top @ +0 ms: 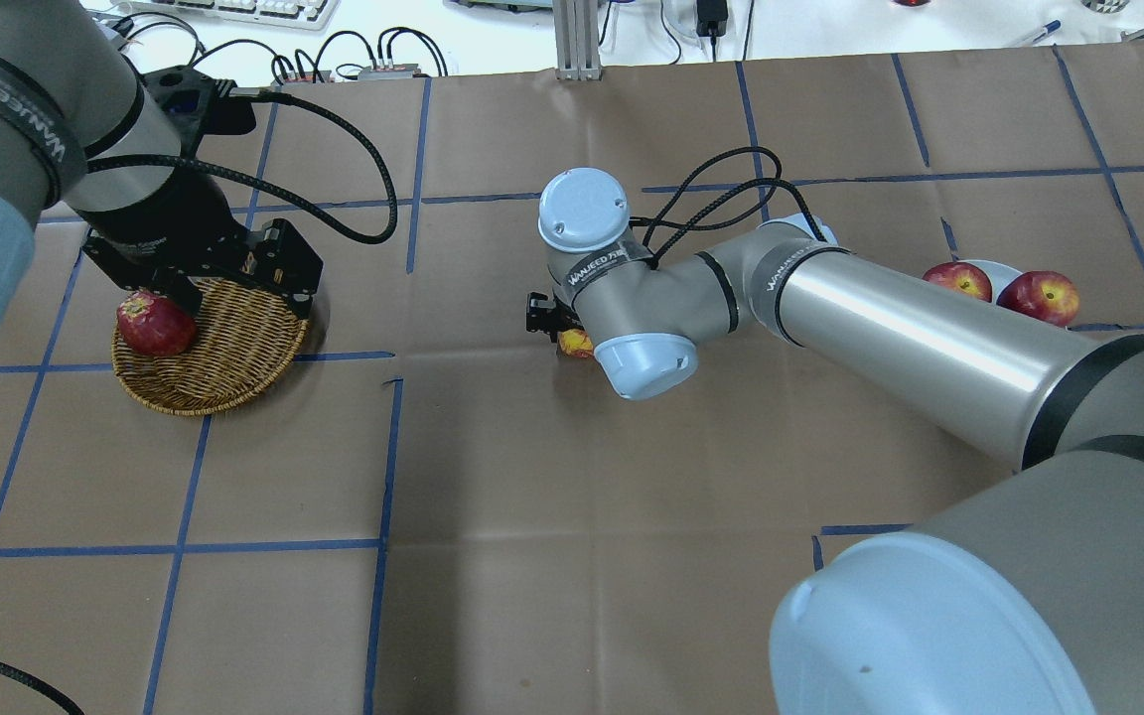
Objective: Transfer apple from basket to plate
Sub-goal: 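Close the right gripper on the apple and lift it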
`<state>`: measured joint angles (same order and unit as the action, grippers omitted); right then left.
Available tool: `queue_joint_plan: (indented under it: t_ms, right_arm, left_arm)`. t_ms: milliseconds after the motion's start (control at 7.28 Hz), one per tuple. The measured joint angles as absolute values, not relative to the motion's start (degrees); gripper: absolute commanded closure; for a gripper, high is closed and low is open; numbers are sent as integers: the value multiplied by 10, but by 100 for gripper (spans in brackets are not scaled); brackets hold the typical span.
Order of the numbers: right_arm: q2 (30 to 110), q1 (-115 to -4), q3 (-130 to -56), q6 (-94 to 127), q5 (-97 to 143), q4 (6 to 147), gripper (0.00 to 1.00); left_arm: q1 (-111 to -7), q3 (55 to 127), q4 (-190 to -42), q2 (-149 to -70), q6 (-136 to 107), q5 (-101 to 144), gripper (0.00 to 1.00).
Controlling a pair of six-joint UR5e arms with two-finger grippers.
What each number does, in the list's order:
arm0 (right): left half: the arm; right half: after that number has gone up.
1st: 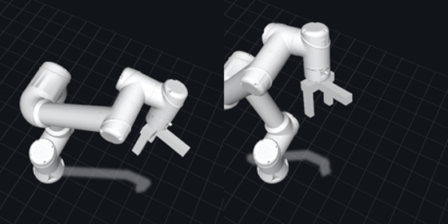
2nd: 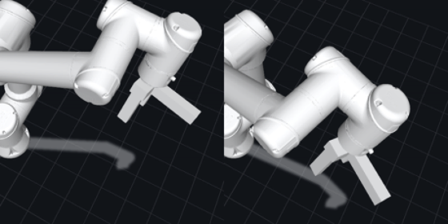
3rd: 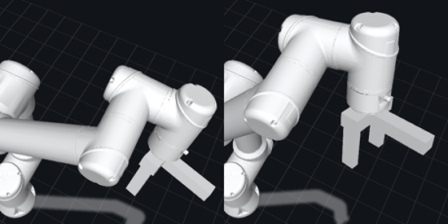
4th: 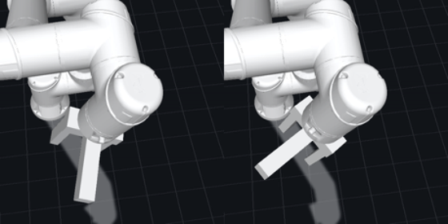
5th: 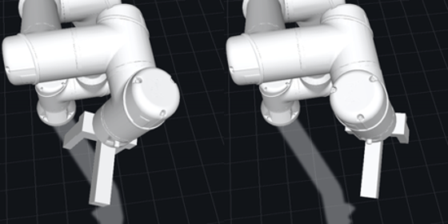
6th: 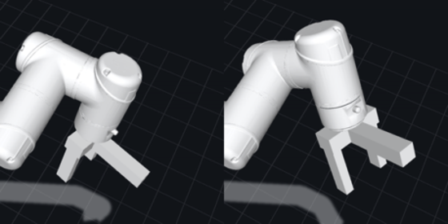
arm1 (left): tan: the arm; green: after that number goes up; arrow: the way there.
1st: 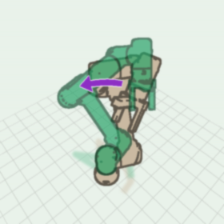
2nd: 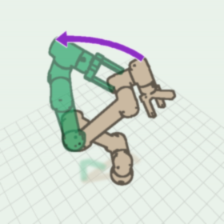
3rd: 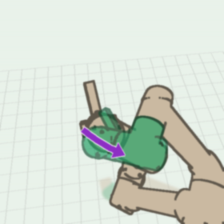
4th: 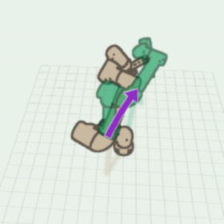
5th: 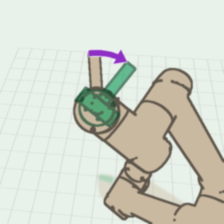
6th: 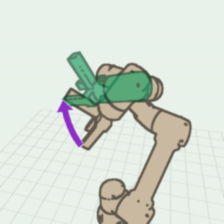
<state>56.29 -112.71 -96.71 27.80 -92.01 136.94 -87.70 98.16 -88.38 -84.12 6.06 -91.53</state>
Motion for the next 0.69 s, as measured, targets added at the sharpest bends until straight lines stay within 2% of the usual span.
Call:
queue_joint_plan:
  t_ms: [137,687]
  right_arm:
    - [563,-1126,-965,276,-919,1370,49]
    - [582,-1115,-934,275,-918,1356,50]
  left_arm:
    - [-877,982,-884,-841,61,-916,1]
    - [-875,993,-884,-841,63,-919,1]
